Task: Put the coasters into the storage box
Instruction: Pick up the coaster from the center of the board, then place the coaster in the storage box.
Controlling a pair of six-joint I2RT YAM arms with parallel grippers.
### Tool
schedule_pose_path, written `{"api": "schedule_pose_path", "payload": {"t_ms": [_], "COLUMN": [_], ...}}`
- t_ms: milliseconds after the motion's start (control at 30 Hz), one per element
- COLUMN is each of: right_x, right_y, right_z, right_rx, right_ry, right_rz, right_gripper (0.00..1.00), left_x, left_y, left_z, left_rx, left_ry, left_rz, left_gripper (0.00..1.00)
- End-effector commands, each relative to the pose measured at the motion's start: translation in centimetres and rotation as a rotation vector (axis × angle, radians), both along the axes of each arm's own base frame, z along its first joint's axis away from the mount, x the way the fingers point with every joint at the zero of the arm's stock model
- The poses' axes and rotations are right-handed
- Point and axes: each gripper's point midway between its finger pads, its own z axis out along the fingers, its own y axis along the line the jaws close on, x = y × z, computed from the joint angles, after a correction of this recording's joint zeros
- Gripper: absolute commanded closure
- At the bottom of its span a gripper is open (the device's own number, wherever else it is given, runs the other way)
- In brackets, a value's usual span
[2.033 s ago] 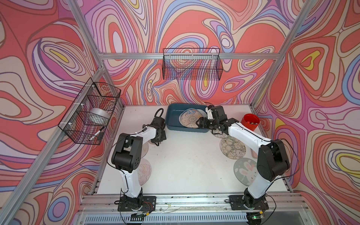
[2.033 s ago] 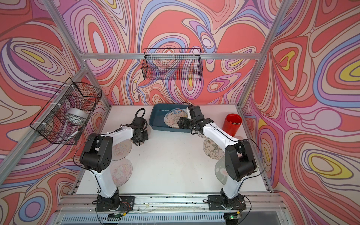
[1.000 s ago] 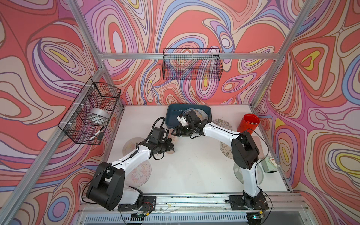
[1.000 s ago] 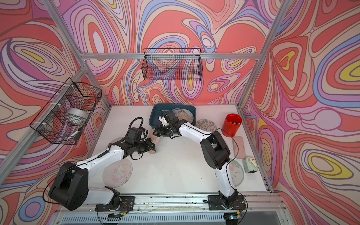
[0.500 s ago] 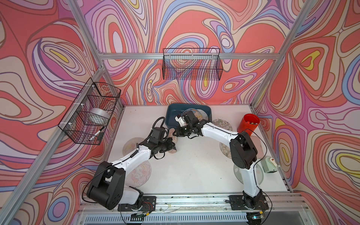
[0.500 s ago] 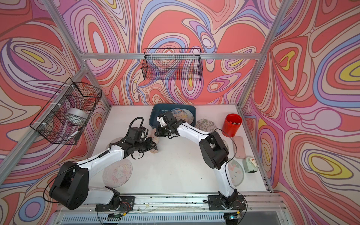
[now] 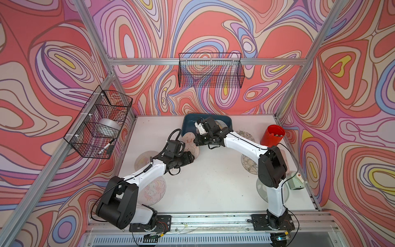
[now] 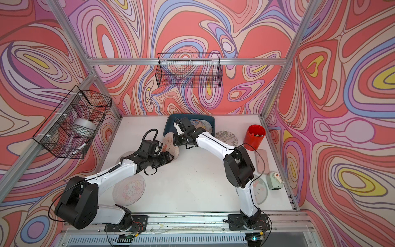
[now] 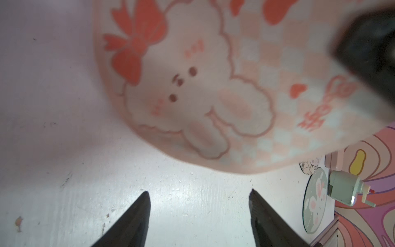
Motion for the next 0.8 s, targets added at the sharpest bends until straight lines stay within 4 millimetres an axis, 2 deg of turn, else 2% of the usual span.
{"api": "schedule_pose_path", "payload": {"t_ms": [0,200,233,367,533,767], "right_x": [2.0,4.3,4.8,6.4,8.6,11.6], "right_y": [-2.4,-4.4,-4.6,-5.5,-5.5,-4.5], "right_z": [5.0,8.7,9.2,10.8,10.4,7.5], "right_rx": [-0.048,-0.060,-0.062,-0.061,-0.070,-0.041], "right_ry": [-0.163,-0.284,-0.304,-0.369,-0.407,-0.395], "right_rz": [-0.069,-0.134,-0.147,-0.188,-0.203,-0.197], "right_gripper": [1.00,1.00,1.00,1.00,1.00,1.00], "left_x": [-0.2,-0.5,-0.5,-0.6,-0.8,-1.1], "left_y": [1.1,3.0,3.3,4.2,4.6,5.1], "left_z": [0.9,1.3,1.4,1.4,1.1,0.5], "left_rx": [0.063,0.144,0.154,0.195,0.212,0.227], "left_ry": [-0.027,-0.045,-0.047,-0.043,-0.040,-0.031], "left_rz": [0.019,0.065,0.075,0.106,0.115,0.129], "left_gripper": [0.20,0.08,0.02,0.00,0.00,0.00]}}
